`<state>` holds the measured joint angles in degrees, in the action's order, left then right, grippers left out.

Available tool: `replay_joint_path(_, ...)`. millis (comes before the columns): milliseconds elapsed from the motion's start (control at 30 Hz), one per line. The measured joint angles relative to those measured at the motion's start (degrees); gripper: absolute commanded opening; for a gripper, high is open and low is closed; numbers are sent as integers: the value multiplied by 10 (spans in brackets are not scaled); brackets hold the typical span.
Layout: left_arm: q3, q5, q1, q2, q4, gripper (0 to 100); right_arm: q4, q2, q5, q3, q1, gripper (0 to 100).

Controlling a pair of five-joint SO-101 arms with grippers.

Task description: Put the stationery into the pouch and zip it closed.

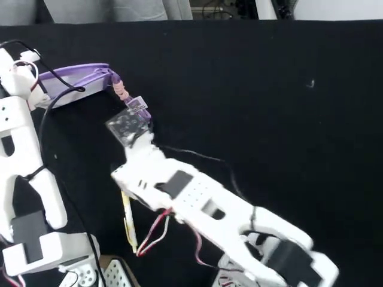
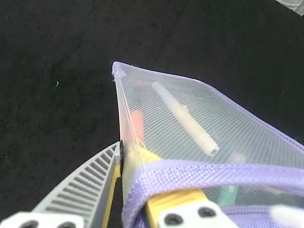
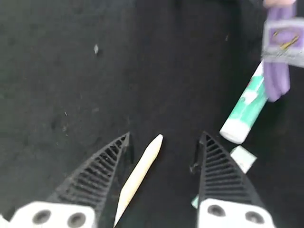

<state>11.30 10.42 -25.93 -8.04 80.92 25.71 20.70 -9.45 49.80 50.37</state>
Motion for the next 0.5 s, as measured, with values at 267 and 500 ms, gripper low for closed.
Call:
replay_joint_path(267, 0, 0, -4, 0, 0, 29, 40, -137, 0, -91, 55, 211)
replay_joint_path(500, 0, 0, -4, 0, 0, 29, 158, -280, -25, -239, 54, 209)
